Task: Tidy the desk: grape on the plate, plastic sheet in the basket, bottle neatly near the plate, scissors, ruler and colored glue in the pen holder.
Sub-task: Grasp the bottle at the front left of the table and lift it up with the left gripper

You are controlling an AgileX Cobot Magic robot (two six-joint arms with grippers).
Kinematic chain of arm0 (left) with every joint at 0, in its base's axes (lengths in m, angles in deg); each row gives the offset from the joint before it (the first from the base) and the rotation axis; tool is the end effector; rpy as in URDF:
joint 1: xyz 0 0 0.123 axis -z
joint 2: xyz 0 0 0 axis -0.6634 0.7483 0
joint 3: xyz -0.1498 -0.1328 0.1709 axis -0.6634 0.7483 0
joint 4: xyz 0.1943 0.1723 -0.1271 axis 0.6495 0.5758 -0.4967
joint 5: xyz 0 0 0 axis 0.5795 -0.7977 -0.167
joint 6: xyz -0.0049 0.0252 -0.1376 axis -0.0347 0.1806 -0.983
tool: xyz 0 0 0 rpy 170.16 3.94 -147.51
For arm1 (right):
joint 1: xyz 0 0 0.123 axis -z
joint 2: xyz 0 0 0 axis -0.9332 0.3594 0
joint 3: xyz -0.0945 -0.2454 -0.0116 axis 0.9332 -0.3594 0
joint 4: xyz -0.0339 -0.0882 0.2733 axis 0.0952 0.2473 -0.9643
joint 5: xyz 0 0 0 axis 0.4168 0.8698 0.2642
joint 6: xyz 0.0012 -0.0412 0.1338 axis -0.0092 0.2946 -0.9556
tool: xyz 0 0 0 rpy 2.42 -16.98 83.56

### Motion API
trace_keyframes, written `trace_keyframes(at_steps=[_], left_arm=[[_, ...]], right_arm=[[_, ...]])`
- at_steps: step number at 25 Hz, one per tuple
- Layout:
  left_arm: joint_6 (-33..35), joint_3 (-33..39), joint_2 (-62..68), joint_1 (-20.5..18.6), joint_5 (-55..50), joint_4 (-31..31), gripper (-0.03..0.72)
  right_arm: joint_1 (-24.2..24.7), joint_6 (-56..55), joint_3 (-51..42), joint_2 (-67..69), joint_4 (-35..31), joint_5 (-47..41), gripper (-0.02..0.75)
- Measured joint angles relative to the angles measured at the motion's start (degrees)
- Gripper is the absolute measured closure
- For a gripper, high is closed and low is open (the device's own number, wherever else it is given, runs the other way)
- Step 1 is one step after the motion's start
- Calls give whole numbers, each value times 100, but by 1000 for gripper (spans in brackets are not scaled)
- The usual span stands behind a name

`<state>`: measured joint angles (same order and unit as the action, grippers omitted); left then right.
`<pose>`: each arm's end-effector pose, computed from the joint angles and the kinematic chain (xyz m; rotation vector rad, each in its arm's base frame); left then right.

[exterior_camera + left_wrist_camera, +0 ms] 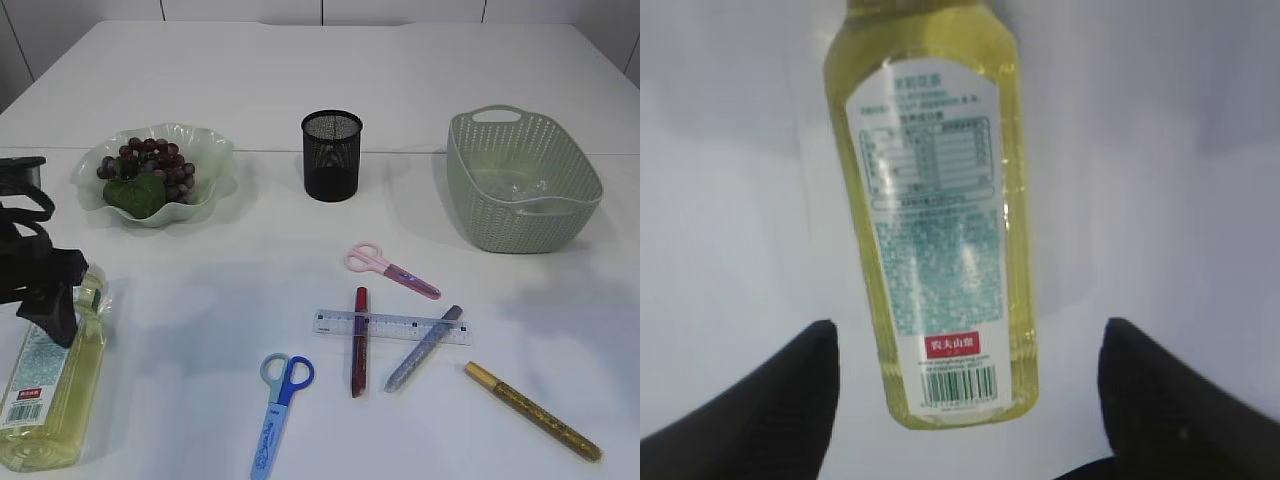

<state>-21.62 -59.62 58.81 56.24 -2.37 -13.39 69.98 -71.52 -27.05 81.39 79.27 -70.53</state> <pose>0.3008 -0.0837 0.1197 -0.1436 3.0907 -0.0775 0.2931 0.0085 0.2563 0.0638 2.7354 0.1447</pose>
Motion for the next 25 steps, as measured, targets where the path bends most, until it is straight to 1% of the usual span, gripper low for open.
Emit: trace_keyframes(at_steps=[5,15,25], left_arm=[[-272,-7,272,0,141,24,107],[-459,-7,843,0,235,24,103],[-475,-21,1371,0,447,107,104]], right_arm=[[0,0,0,0,-3,0,225],[0,32,0,0,-12,9,225],[0,32,0,0,-15,13,225]])
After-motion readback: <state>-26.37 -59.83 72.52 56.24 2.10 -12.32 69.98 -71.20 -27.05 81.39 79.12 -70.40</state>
